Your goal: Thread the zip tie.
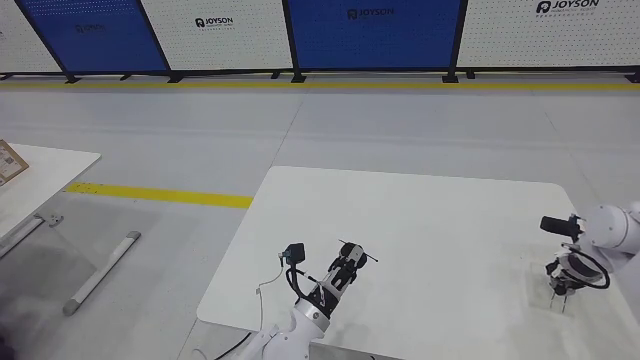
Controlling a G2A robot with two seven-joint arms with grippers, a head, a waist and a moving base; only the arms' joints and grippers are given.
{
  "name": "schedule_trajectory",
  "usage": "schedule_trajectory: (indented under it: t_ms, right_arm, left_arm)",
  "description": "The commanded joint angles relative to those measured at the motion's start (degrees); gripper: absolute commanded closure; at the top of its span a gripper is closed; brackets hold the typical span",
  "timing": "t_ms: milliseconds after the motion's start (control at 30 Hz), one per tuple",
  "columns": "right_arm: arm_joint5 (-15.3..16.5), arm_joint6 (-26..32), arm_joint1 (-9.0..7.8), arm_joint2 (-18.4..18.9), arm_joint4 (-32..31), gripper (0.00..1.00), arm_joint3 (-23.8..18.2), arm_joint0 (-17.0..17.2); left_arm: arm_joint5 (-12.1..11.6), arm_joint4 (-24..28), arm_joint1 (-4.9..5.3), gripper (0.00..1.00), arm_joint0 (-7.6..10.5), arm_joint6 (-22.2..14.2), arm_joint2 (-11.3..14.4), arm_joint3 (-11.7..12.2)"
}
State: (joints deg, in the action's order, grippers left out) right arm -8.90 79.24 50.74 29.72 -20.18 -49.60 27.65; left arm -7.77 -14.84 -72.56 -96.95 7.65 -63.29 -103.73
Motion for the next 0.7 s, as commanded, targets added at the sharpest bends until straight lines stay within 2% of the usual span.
schedule_trajectory:
  t_ms: [0,133,233,333,533,567,667]
  right_arm:
    - [0.14,-0.41,-0.65,0.88,-0.33,1.00,-1.28,0.66]
    - [2.18,-1.06,-2.78,3.43,-1.19,1.00,-5.87,3.04]
    - [0.98,-3.37,-4.91,6.50,-1.95,1.00,-10.09,5.74]
    - [-0.27,-5.66,-7.48,10.25,-3.04,1.00,-16.00,9.61]
    - [-3.41,-11.91,-12.64,19.91,-3.38,1.00,-27.73,19.92]
    - [-3.53,-11.46,-13.27,21.10,-3.40,1.00,-28.72,21.23]
    - [-3.53,-11.46,-13.27,21.10,-3.40,1.00,-28.72,21.23]
  left_arm:
    - [0.00,0.00,0.00,1.00,0.00,0.00,0.00,0.00]
    - [0.00,0.00,0.00,1.00,0.00,0.00,0.00,0.00]
    - [0.00,0.00,0.00,1.00,0.00,0.00,0.00,0.00]
    - [0.00,0.00,0.00,1.00,0.00,0.00,0.00,0.00]
    - [0.00,0.00,0.00,1.00,0.00,0.00,0.00,0.00]
    - [0.00,0.00,0.00,1.00,0.00,0.00,0.00,0.00]
    - [0.00,0.00,0.00,1.00,0.00,0.00,0.00,0.00]
